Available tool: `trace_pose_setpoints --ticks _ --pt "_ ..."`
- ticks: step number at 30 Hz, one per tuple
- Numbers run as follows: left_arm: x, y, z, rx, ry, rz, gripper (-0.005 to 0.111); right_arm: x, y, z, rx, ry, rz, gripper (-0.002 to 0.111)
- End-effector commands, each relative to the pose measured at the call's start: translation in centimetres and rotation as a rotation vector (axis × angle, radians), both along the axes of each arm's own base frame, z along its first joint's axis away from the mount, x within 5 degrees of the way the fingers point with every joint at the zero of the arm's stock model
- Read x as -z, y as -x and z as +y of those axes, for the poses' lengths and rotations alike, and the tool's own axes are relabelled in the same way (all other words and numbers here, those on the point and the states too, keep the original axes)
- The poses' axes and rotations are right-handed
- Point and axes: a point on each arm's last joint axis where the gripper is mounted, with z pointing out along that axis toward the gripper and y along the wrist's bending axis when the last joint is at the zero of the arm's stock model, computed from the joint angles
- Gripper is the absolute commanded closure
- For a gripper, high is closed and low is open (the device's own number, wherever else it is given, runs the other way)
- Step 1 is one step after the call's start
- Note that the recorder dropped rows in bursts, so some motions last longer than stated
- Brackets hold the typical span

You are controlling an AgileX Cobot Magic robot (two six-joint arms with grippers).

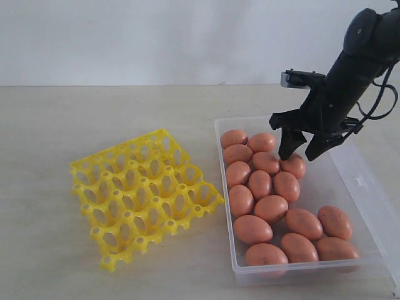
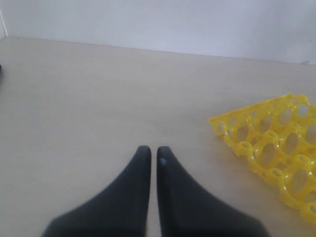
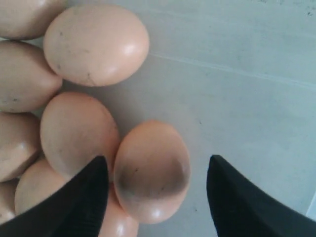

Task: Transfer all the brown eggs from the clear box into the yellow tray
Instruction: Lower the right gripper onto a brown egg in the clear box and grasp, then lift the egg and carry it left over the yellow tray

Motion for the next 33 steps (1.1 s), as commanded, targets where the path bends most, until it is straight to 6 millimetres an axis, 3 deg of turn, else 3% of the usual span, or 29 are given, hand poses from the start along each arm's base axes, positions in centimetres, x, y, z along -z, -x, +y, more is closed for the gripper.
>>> trace_pose_setpoints --ticks 1,5,8,11,17,23,28,30,31,32,33 --pt "0.0 0.0 0.0 -0.002 -0.003 -0.005 0.103 1.4 -0.4 0.1 0.012 -0.013 0.022 0.056" --pt "0.0 0.0 0.0 -0.002 -0.003 -0.005 0.103 2.4 -0.5 0.0 0.015 -0.012 0.039 0.058" --pt "0.0 0.0 0.0 -0.002 -0.003 -0.005 0.103 2.4 -0.5 0.0 0.016 -0.011 0.035 0.078" --pt "0.0 0.0 0.0 -0.002 -0.003 -0.005 0.103 2.4 -0.5 0.0 0.012 -0.011 0.038 0.105" --pt "0.0 0.0 0.0 -0.002 -0.003 -0.005 0.103 1.7 -0.2 0.1 -0.02 -0.02 0.044 0.108" --pt "0.0 0.0 0.0 -0.002 -0.003 -0.005 0.103 -3.2 0.0 0.1 0.036 -0.019 -0.097 0.108" --pt "0.0 0.0 0.0 -0.002 -0.003 -0.005 0.103 -8.8 1.3 0.3 0.143 -0.019 -0.37 0.108" --pt "0.0 0.0 0.0 -0.002 -0.003 -0.005 0.103 -11.5 3.4 2.3 0.151 -0.02 -0.594 0.108" --pt "0.0 0.0 0.0 -0.002 -0.003 -0.005 0.103 -12.1 5.6 5.0 0.118 -0.031 -0.749 0.108" --pt "0.0 0.0 0.0 -0.002 -0.003 -0.005 0.103 -12.2 6.5 6.2 0.1 -0.041 -0.82 0.108" --pt "0.0 0.0 0.0 -0.002 -0.003 -0.005 0.103 -12.4 8.7 9.6 0.028 -0.067 -1.006 0.108"
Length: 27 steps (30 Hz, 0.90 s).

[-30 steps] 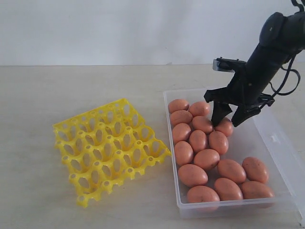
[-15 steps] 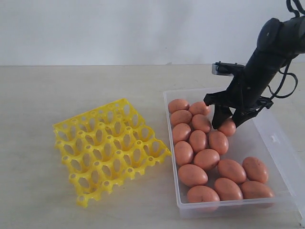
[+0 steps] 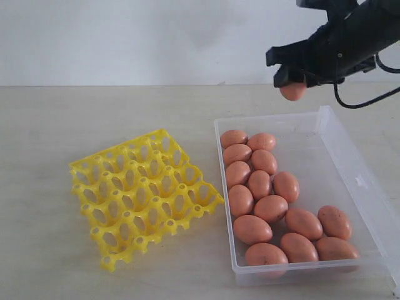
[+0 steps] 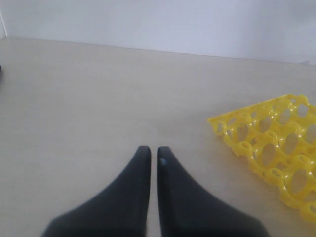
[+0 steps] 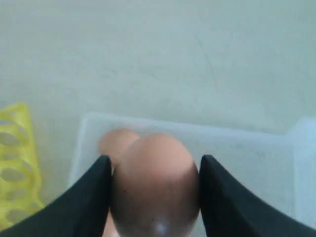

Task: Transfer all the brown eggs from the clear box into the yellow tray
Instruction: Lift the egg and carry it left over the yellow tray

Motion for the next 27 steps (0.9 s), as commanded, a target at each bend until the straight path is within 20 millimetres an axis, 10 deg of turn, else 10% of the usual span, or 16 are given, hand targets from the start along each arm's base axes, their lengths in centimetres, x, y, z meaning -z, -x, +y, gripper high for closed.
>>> trace_pose_setpoints --ticks 1,5,13,27 --pt "0.0 0.0 0.0 -0.002 -0.003 -0.005 0.103 -1.5 5.4 7.6 -0.123 0.006 -0.471 0.108" --pt "0.0 0.0 0.0 -0.002 -0.003 -0.005 0.103 -0.4 8.3 16.1 -0.238 -0.108 -0.775 0.108" --pt "0.0 0.0 0.0 -0.002 -0.003 -0.005 0.103 5.2 5.2 25.1 -0.485 -0.59 -0.568 0.108" --pt "0.0 0.0 0.0 -0.002 -0.003 -0.005 0.103 11.3 2.1 27.7 -0.519 -0.457 -0.372 0.108"
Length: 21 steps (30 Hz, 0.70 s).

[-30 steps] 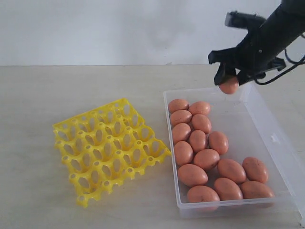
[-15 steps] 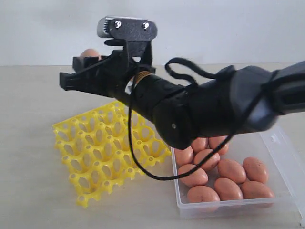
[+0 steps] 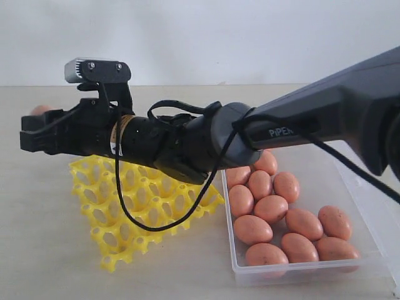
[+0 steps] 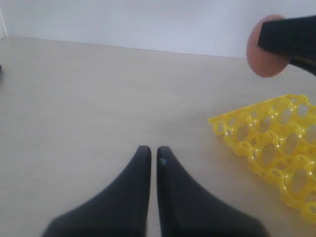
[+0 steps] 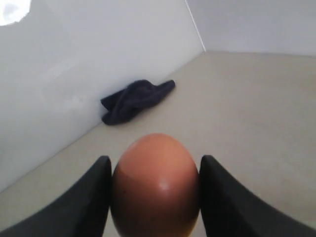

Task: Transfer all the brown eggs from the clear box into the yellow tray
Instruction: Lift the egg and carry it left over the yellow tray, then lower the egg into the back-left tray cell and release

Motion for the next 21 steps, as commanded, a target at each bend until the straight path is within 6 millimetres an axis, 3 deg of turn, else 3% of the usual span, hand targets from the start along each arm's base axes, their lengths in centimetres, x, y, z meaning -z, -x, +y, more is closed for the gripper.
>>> trace_pose_setpoints --ticks 1,4,9,21 --pt "0.0 0.0 0.0 -0.002 -0.003 -0.005 0.103 2.9 -0.8 -0.5 0.041 0.127 0.063 0.108" --pt "0.0 0.0 0.0 -0.002 -0.003 -0.005 0.103 3.6 -0.9 -0.5 0.039 0.16 0.051 0.108" --pt "0.0 0.0 0.0 -0.002 -0.003 -0.005 0.103 3.6 -1.2 -0.5 0.015 0.326 -0.125 0.108" --pt "0.0 0.0 0.0 -0.002 -0.003 -0.005 0.103 4.9 -2.3 0.0 0.03 0.415 -0.127 0.108"
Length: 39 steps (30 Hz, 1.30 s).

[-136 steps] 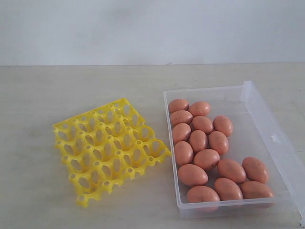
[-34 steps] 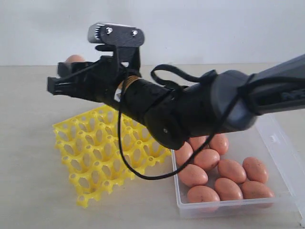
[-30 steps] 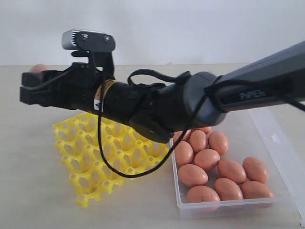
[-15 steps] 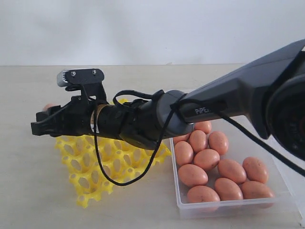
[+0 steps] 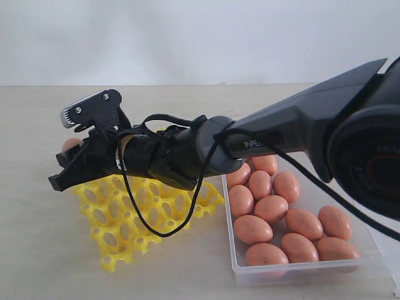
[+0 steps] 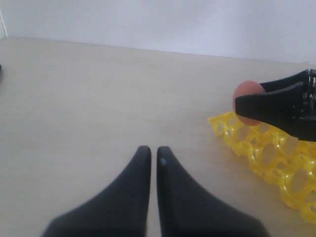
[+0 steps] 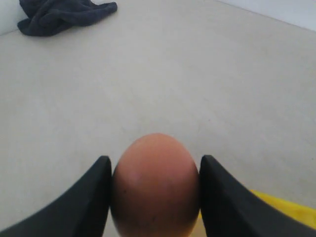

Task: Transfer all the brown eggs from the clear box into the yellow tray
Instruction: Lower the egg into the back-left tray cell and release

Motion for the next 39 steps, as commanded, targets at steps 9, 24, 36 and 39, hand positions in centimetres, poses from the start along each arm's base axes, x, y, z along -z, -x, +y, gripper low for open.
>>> trace_pose_setpoints --ticks 9,24,36,39 --pt "0.0 0.0 0.0 -0.002 -0.003 -0.005 0.103 0.9 -0.3 -0.4 0.03 0.082 0.036 0.108" --pt "0.0 0.0 0.0 -0.002 -0.003 -0.005 0.103 1.8 -0.3 -0.4 0.024 0.095 0.044 0.096" --pt "0.0 0.0 0.0 -0.002 -0.003 -0.005 0.103 1.7 -0.2 -0.4 0.001 0.114 0.004 0.06" --pt "0.0 0.0 0.0 -0.002 -0.003 -0.005 0.103 1.7 -0.2 -0.4 -0.001 0.117 0.0 0.06"
